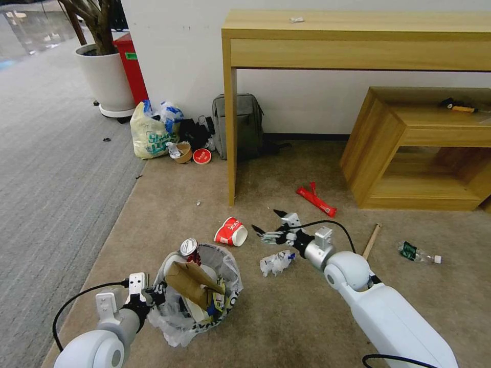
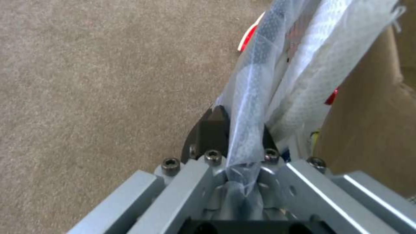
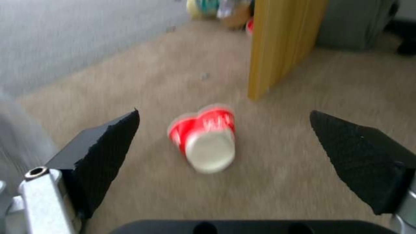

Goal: Pick up the trash bin and place the garbage on the floor into it.

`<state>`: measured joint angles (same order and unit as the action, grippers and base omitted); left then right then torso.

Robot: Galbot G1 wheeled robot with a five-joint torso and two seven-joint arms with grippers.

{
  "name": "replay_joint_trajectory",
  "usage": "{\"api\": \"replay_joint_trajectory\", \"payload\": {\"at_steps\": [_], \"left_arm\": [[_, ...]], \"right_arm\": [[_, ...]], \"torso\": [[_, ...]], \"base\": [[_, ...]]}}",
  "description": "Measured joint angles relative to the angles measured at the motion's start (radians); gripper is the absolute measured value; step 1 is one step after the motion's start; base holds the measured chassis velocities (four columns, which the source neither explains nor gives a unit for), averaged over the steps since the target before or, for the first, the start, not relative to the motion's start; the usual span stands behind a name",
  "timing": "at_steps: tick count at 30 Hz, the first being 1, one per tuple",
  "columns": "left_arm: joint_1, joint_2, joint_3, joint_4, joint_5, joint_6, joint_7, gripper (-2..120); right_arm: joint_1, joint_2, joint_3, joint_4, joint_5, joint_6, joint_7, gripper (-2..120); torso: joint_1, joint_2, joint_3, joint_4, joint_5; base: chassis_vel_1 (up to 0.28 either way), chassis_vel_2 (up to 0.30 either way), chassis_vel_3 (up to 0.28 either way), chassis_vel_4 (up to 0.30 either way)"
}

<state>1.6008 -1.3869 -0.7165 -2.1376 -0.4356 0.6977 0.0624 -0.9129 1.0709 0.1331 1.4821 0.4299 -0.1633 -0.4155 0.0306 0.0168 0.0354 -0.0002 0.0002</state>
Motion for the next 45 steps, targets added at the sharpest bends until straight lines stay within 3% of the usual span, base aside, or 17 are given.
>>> {"api": "replay_joint_trajectory", "payload": {"at_steps": [1, 8, 16, 28, 35, 45], "left_arm": [[0.000, 0.000, 0.000, 0.000, 0.000, 0.000, 0.000, 0], [0.010, -0.003, 0.000, 0.006, -0.002, -0.008, 0.002, 0], [0.014, -0.002, -0.004, 0.011, -0.003, -0.011, 0.003, 0], [0.011, -0.002, 0.002, 0.020, -0.001, -0.011, 0.003, 0], [0.011, -0.002, 0.003, 0.025, 0.001, -0.011, 0.002, 0], [0.011, -0.002, 0.006, 0.027, 0.003, -0.012, 0.002, 0]], "right_arm": [[0.000, 0.000, 0.000, 0.000, 0.000, 0.000, 0.000, 100], [0.098, -0.001, -0.009, -0.245, -0.103, 0.018, -0.269, 100], [0.251, 0.067, -0.045, -0.532, -0.310, 0.102, -0.381, 100], [0.355, 0.174, -0.088, -0.728, -0.548, 0.129, -0.431, 100], [0.365, 0.200, -0.093, -0.763, -0.688, 0.108, -0.428, 100], [0.362, 0.215, -0.091, -0.771, -0.742, 0.088, -0.382, 100]], "torso": [[0.000, 0.000, 0.000, 0.0000, 0.0000], [0.000, 0.000, 0.000, 0.0000, 0.0000], [0.000, 0.000, 0.000, 0.0003, -0.0001], [0.000, 0.000, 0.000, 0.0001, -0.0003], [0.000, 0.000, 0.000, 0.0000, -0.0003], [0.000, 0.000, 0.000, 0.0000, -0.0001]], "base": [[0.000, 0.000, 0.000, 0.000], [0.000, 0.000, 0.000, 0.000], [0.000, 0.000, 0.000, 0.000], [0.000, 0.000, 0.000, 0.000], [0.000, 0.000, 0.000, 0.000], [0.000, 0.000, 0.000, 0.000]]}}
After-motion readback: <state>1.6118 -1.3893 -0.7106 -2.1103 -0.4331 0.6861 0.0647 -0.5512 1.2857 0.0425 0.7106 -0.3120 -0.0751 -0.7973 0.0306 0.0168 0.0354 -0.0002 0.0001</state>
